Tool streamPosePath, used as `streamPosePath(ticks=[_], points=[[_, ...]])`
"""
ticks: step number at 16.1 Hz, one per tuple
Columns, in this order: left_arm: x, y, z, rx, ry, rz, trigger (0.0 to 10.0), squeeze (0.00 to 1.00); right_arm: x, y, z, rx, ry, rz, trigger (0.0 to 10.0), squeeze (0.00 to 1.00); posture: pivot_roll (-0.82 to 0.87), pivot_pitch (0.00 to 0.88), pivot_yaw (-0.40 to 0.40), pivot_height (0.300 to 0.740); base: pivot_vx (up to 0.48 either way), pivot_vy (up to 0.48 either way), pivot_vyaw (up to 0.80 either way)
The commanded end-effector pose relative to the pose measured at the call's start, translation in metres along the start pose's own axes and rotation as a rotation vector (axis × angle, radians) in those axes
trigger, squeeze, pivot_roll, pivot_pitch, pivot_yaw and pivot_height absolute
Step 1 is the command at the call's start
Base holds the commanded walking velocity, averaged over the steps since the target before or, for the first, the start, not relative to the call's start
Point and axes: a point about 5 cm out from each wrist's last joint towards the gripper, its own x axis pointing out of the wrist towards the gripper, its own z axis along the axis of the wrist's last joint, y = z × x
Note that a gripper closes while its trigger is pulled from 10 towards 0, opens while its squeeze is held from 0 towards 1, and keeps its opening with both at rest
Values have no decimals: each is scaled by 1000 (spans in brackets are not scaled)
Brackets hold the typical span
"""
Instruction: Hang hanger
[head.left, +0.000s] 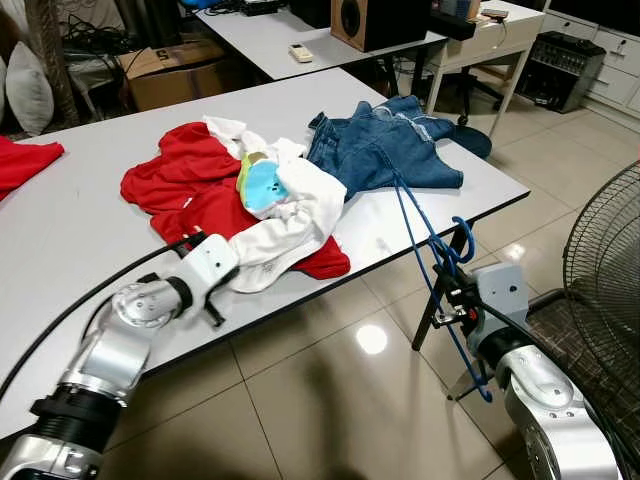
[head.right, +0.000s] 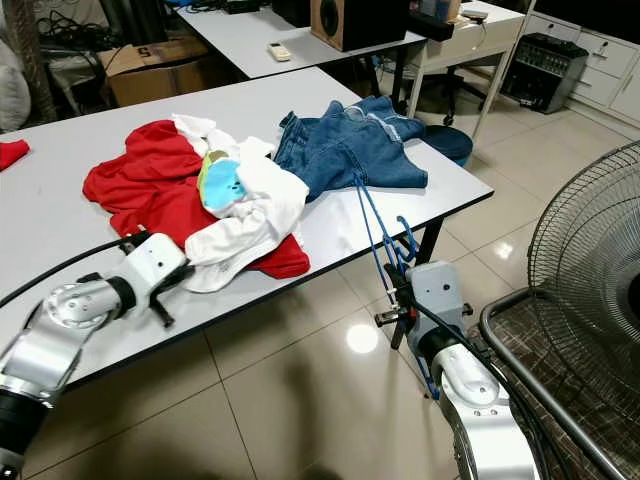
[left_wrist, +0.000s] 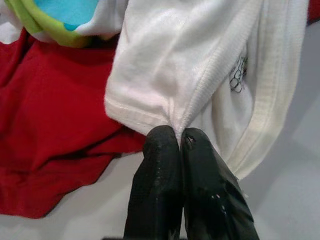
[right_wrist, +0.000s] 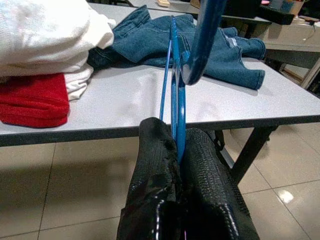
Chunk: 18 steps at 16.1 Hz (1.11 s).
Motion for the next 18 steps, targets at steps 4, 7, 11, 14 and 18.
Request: streamPosePath(ticks=[4,7,11,14,18], points=[[-12,21,35,-160,-212,10,0,0,-20,8,23,146,-105,303,0,0,-177,0,40,740,0,0,0],[-27,63,70,-152,-375,174,0,0,-39,15,41,237,-186,516,0,0,-174,0,33,740,0,0,0],[-44,85,106,-57,-495,235,0,0,-46,22,50,294,-183,678,0,0,-170,0,34,740,0,0,0],[-40,80,101,-40,-456,210,0,0,-44,30,48,304,-154,729,0,0,-168,0,33,740,0,0,0],[-38,76,103,-42,-461,182,0,0,-36,25,37,269,-83,719,0,0,-166,0,28,740,0,0,0]])
